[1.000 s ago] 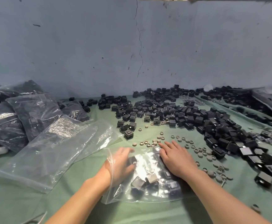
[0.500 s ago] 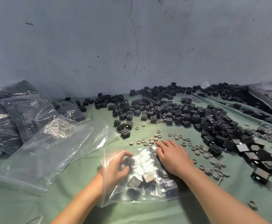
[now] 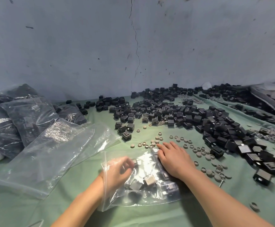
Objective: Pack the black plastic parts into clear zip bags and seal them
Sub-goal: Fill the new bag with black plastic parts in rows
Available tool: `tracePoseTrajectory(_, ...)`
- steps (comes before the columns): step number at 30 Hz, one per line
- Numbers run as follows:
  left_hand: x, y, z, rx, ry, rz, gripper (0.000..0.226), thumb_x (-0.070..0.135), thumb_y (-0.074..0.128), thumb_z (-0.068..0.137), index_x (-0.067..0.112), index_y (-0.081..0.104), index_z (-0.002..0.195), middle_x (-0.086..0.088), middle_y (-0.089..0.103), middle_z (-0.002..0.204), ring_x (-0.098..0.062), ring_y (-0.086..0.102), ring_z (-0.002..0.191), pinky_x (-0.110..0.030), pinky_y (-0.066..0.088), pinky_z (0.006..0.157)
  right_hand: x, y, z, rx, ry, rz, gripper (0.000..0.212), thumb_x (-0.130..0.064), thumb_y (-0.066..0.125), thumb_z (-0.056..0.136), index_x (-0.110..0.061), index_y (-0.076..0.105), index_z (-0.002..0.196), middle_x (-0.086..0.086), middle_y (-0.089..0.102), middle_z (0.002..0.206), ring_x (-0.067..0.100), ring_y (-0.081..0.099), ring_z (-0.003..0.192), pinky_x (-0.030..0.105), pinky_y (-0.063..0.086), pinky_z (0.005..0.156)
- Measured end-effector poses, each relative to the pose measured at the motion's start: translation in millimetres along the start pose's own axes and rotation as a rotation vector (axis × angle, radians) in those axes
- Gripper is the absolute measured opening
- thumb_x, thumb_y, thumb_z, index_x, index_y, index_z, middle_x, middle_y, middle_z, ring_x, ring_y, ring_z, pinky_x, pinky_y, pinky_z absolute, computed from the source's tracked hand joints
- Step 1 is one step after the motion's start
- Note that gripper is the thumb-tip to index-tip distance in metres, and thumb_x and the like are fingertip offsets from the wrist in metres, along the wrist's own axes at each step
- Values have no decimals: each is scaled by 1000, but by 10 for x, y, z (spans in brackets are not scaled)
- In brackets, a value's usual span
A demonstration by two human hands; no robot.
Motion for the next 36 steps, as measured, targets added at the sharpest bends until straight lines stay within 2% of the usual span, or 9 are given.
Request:
tracePoseTrajectory(4,-5,-11,7,-145,180,204,64,51,25,88,16,71,116,-1,68,110,-14,63,101,-33,48,93,-4,-11,10,6,0,6,53,-43,14,105,-35,22,158,-6,22,166,16,10,154,42,10,124)
tracePoseTrajectory(8,-126,75,91,-309,230,423,52,40,34,98,29,42,148,8,41,149,-7,41,131,-31,31,113,-7,-11,7,1,1,2,53,-42,15,105,-35,21,158,-6,22,166,16,10,154,42,10,124)
tracePoseTrajectory(14,33,75,182,-466,295,377,56,44,31,96,29,39,149,12,32,157,-7,49,127,-13,29,101,-13,-27,-24,18,-6,-3,53,-41,16,105,-35,24,157,-6,24,165,16,12,154,42,12,123)
tracePoseTrajectory(21,2,139,215,-473,279,393,54,29,34,98,23,34,151,9,15,164,-13,59,119,-22,46,101,-19,-46,-8,14,-4,4,53,-41,16,106,-35,24,157,-6,24,165,16,11,154,43,12,124)
tracePoseTrajectory(24,-61,166,199,-411,245,362,53,32,32,101,25,28,154,7,12,164,-13,48,132,-22,35,109,-12,-36,-17,10,1,4,53,-42,16,106,-36,23,157,-6,22,166,16,10,154,42,10,124)
tracePoseTrajectory(26,-90,156,175,-343,187,322,46,42,31,104,29,39,148,8,31,157,-7,50,127,-25,39,110,-10,-33,-13,5,2,9,53,-42,16,106,-36,22,157,-6,21,166,16,10,154,43,10,123)
tracePoseTrajectory(28,-133,98,124,-320,102,133,42,51,35,102,34,49,138,13,51,139,7,57,109,-24,51,96,-15,-30,-5,7,0,8,53,-43,15,105,-37,22,157,-6,21,166,17,10,154,43,10,123)
tracePoseTrajectory(31,-185,-23,62,-416,-15,-292,40,55,50,95,32,58,128,12,63,122,2,65,105,-25,58,81,-12,-25,3,5,2,3,53,-43,15,105,-36,23,157,-5,21,166,17,11,154,43,11,123)
tracePoseTrajectory(36,24,-122,134,-419,72,-262,18,33,66,94,31,69,111,17,69,96,3,69,82,-15,54,66,-15,-20,9,8,5,-5,53,-44,14,105,-36,23,157,-6,21,166,17,10,154,43,11,123)
Point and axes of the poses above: each hand's wrist, its own z-axis towards the middle knuckle, its own y-axis out of the palm, x = y × z, the point moved 4 cm from there along z, towards the middle knuckle
